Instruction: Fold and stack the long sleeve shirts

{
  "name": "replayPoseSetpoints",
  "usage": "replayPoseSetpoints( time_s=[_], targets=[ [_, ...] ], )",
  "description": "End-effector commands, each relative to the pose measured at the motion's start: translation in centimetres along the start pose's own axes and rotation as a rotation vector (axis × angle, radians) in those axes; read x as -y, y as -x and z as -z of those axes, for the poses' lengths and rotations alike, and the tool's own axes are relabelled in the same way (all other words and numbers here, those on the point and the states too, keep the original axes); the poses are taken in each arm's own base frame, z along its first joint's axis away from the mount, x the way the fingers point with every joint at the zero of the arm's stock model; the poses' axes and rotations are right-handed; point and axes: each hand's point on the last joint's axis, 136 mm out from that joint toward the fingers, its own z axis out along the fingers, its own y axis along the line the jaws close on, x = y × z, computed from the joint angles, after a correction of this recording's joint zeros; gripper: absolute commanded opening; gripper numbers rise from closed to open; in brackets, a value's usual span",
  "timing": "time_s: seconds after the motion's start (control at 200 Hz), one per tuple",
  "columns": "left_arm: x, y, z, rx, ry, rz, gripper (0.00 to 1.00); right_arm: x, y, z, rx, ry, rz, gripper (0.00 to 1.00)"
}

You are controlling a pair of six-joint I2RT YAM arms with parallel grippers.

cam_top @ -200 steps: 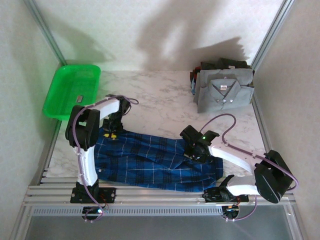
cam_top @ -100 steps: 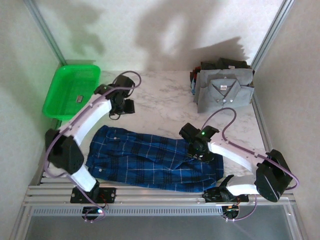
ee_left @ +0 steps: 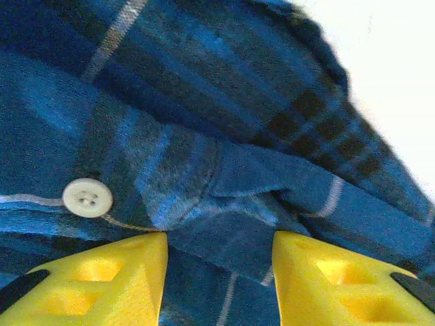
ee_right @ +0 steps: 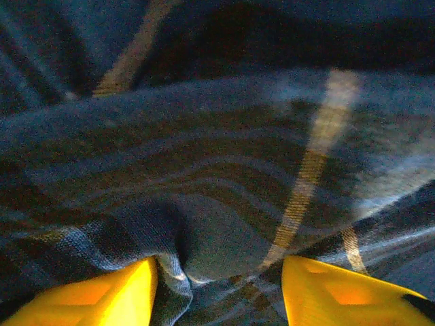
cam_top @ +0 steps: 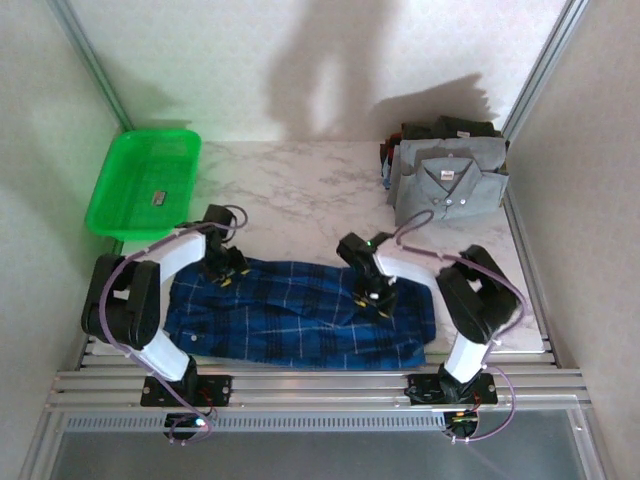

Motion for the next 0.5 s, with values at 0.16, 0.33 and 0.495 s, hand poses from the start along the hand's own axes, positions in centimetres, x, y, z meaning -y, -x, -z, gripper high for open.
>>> replayPoseSetpoints(
  time_s=[0.16,0.33,0.495],
  targets=[
    [-1.9,1.4,-0.3,0.0,-0.036,0.087,0.5,-14.2,12.4,0.2,0.106,0.162,-0.065,0.53],
    [-1.6,-0.8,-0.1,-0.048,-0.101,0.129,0.54,-26.6,18.7,3.1,0.122,0.515,0.024,0.58],
    [1.1,-2.4,1.7,-0.063,-0.197,0.125,0.63,-32.3,18.8,12.9,0.164,0.856,0.174,0.71]
  ],
)
